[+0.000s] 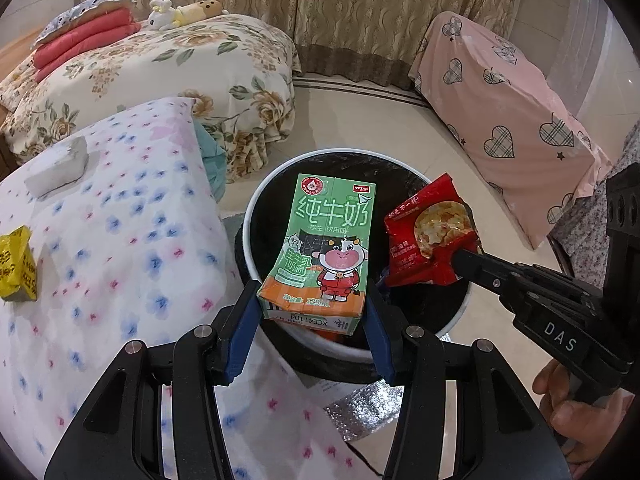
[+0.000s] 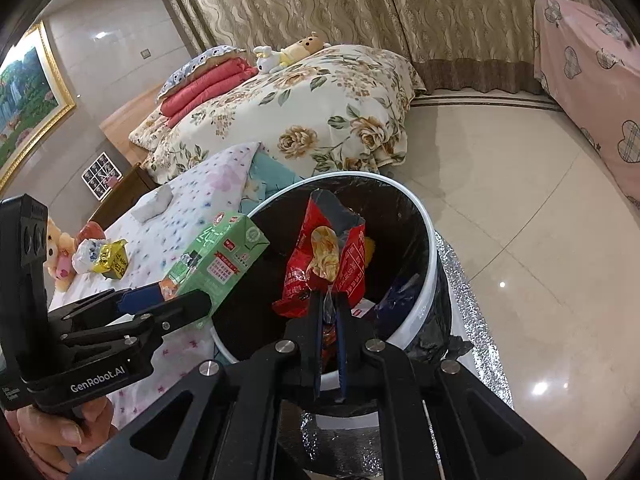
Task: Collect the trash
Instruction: 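Carry the green milk carton and red chip bag over the bin with both tools, then open both tools to drop the carton and chip bag into the bin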
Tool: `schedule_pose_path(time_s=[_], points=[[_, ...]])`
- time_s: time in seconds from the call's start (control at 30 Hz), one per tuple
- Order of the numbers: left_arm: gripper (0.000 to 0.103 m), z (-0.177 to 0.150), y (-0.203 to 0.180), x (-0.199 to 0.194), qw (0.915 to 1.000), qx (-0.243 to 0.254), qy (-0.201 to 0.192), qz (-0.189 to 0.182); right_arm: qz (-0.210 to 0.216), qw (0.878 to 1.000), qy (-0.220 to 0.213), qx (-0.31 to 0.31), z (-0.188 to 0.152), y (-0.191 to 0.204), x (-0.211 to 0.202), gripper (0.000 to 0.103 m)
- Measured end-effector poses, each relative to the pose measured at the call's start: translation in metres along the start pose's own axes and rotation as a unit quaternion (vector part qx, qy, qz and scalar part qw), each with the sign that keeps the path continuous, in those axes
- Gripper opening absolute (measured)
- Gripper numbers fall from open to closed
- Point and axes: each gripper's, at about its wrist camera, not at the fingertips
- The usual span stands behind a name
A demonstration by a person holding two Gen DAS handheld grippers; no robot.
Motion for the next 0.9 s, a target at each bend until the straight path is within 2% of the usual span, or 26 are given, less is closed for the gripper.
schedule_pose_path(time_s=[0.63,0.9], points=[[0.049,0.012,-0.004,0.020,0.9997,0.008,0.019,-0.010,-0.016,1.000,0.010,0.003,0.008,-0.009,0.013,0.006],[0.052,0.013,-0.002,0.020,0.9997,0.004,0.022,-0.014,-0.016,1.000,0.008,0.005,0.012,-0.009,0.012,0.011]])
Point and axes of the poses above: each gripper's, at about its wrist camera, not at the fingertips, and x roughly the way its jaws point, y to its left, z to its top, and after that the axes turned 7 degrees about x, right-handed
